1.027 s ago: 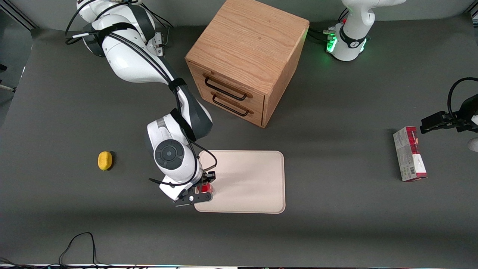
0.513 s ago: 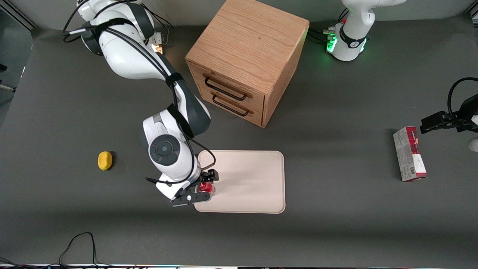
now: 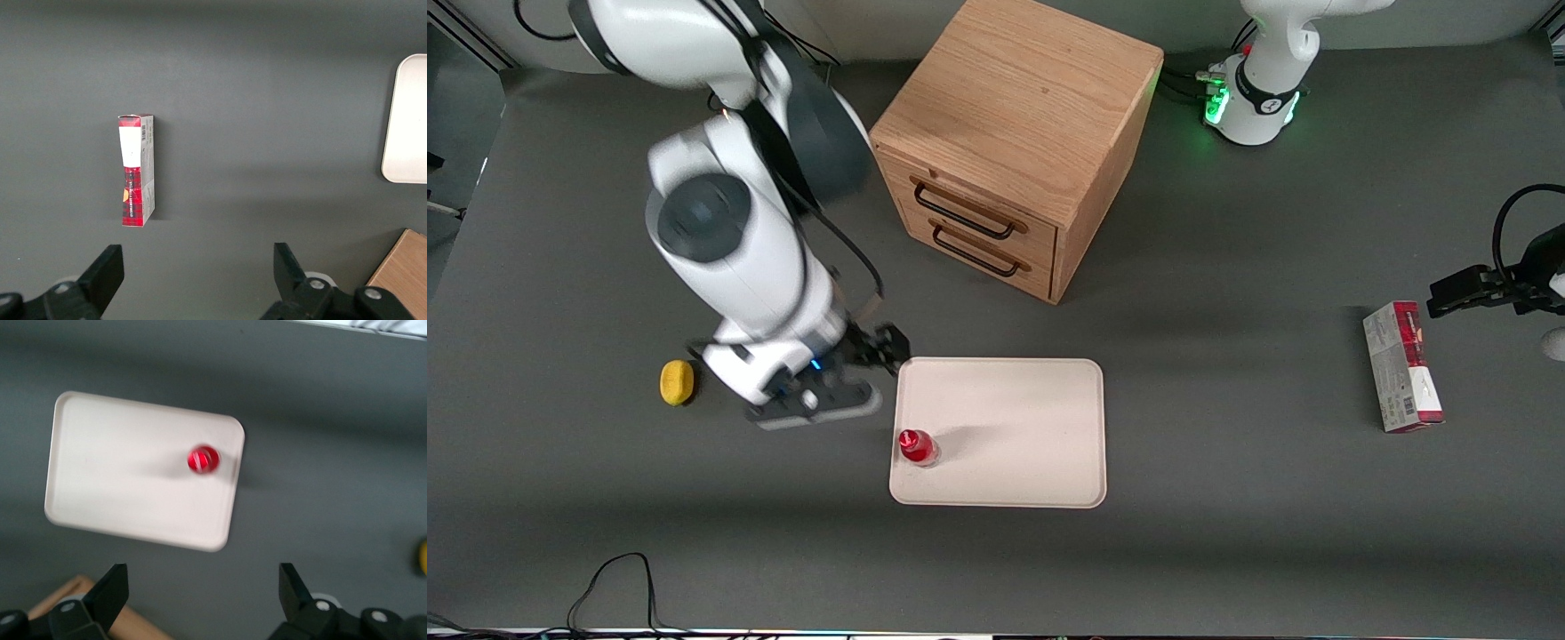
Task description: Place coke bottle on tray
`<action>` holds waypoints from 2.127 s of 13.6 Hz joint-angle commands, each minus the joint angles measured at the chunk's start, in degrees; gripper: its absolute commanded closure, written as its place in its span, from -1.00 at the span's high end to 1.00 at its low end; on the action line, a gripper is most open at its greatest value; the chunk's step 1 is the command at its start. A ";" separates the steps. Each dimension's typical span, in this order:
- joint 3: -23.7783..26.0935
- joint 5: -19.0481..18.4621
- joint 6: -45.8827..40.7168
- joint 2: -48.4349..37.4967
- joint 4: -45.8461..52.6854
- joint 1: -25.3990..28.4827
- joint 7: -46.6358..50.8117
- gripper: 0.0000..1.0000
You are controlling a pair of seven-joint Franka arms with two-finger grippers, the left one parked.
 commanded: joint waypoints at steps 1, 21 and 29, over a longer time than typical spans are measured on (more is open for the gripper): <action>-1.23 0.92 -2.28 -9.11 -9.66 -1.69 -1.24 1.00; -0.53 -1.62 3.52 -33.67 -41.08 -27.28 -20.84 1.00; -0.70 -2.24 3.78 -33.57 -41.43 -26.93 -23.04 1.00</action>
